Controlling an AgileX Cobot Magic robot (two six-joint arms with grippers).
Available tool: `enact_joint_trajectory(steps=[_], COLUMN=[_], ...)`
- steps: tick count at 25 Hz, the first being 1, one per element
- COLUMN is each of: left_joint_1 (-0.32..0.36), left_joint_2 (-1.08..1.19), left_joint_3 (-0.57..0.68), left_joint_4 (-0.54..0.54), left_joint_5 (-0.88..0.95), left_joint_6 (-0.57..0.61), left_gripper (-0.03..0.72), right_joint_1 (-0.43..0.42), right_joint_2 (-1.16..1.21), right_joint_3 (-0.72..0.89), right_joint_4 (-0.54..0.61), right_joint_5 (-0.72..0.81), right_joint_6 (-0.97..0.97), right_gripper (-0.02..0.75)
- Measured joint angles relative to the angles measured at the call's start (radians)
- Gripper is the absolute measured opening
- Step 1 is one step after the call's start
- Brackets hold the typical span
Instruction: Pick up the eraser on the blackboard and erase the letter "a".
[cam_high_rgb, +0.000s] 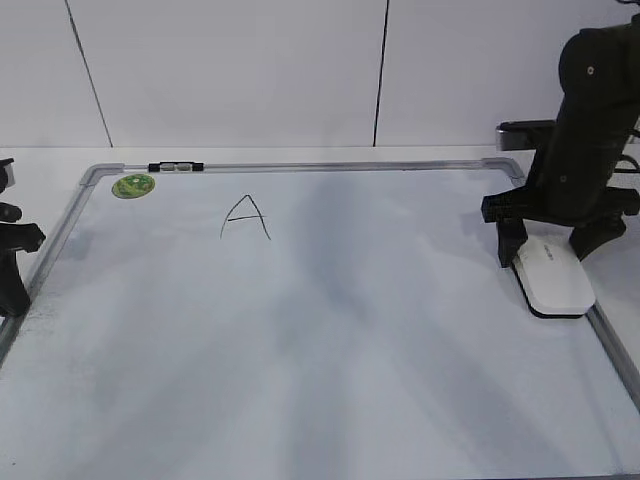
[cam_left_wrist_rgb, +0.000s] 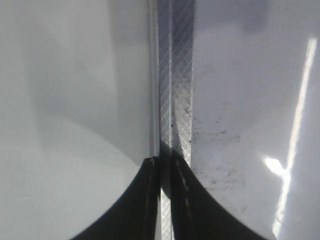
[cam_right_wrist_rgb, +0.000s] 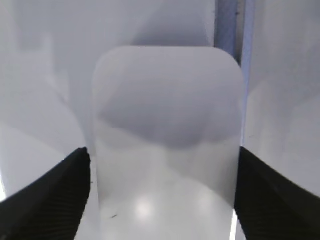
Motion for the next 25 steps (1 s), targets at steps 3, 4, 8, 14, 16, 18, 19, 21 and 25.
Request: enact_joint_trajectory(steps=[3, 4, 8, 14, 16, 18, 19, 21, 25], left_joint_1=[0.000, 0.000, 0.000, 0.000, 0.000, 0.000, 0.000, 0.000, 0.000], left_joint_2=[0.000, 0.000, 0.000, 0.000, 0.009, 0.018, 0.020, 0.020, 0.020], left_joint_3=[0.000, 0.000, 0.000, -0.006, -0.029, -0.064, -0.090, -0.146, -0.267], left_joint_4=[0.000, 0.000, 0.000, 0.002, 0.012, 0.029, 0.042, 0.064, 0.107], left_joint_5=[0.000, 0.000, 0.000, 0.002, 0.026, 0.059, 0.077, 0.114, 0.209], left_joint_6=[0.000, 0.000, 0.000, 0.000, 0.000, 0.002, 0.002, -0.010, -0.039], left_gripper=[0.040, 0.040, 0.040, 0.049, 0.062, 0.102, 0.130, 0.214, 0.375], right_joint_1=[0.000, 0.000, 0.000, 0.000, 0.000, 0.000, 0.000, 0.000, 0.000], right_joint_2=[0.000, 0.000, 0.000, 0.000, -0.002, -0.004, -0.004, -0.006, -0.027], right_joint_3=[-0.033, -0.054, -0.167, -0.357, -0.387, -0.394, -0.394, -0.394, -0.394], right_joint_4=[0.002, 0.002, 0.004, 0.004, 0.004, 0.006, 0.009, 0.015, 0.037], right_joint_5=[0.031, 0.047, 0.125, 0.206, 0.208, 0.211, 0.212, 0.214, 0.219], right_joint_6=[0.000, 0.000, -0.007, -0.072, -0.082, -0.086, -0.091, -0.099, -0.113], right_gripper=[0.658, 0.659, 0.659, 0.643, 0.638, 0.636, 0.633, 0.626, 0.618])
